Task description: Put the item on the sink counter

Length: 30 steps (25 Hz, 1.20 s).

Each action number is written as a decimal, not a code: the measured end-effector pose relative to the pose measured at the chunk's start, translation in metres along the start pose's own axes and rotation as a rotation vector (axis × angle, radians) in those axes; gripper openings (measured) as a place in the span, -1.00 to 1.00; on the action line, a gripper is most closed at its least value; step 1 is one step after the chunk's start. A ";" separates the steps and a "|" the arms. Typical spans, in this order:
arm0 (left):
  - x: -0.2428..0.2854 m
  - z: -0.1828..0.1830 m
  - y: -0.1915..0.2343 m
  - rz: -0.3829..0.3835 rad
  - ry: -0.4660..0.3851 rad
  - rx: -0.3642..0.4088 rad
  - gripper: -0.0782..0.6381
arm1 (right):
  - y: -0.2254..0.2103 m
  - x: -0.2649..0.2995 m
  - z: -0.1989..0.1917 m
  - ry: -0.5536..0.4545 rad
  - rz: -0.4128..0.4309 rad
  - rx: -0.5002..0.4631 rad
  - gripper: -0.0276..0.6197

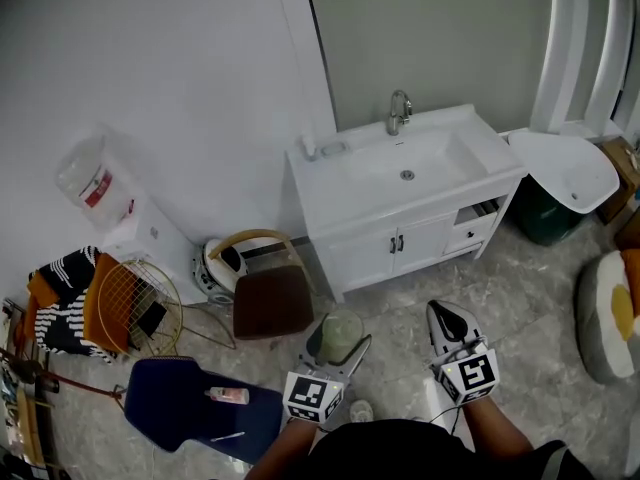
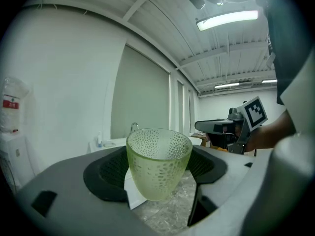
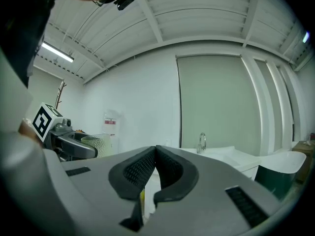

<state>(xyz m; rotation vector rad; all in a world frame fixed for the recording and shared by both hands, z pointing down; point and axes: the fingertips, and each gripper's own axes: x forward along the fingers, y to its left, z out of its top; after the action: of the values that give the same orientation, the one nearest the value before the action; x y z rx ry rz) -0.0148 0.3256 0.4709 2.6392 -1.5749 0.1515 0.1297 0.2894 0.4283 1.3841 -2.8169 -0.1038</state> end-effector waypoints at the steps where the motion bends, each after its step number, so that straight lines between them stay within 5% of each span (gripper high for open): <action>1: 0.000 -0.001 0.005 -0.006 -0.001 -0.002 0.30 | 0.002 0.005 0.000 -0.002 -0.005 -0.002 -0.87; 14: 0.021 -0.012 0.057 -0.037 0.037 -0.002 0.30 | 0.014 0.055 -0.014 0.038 -0.048 0.003 -0.88; 30: 0.178 0.006 0.110 0.001 0.057 -0.019 0.30 | -0.113 0.179 -0.029 0.067 0.025 0.001 -0.87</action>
<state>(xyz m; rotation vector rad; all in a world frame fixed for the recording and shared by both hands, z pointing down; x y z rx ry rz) -0.0270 0.1175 0.4865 2.5954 -1.5524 0.2087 0.1100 0.0775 0.4450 1.3259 -2.7792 -0.0542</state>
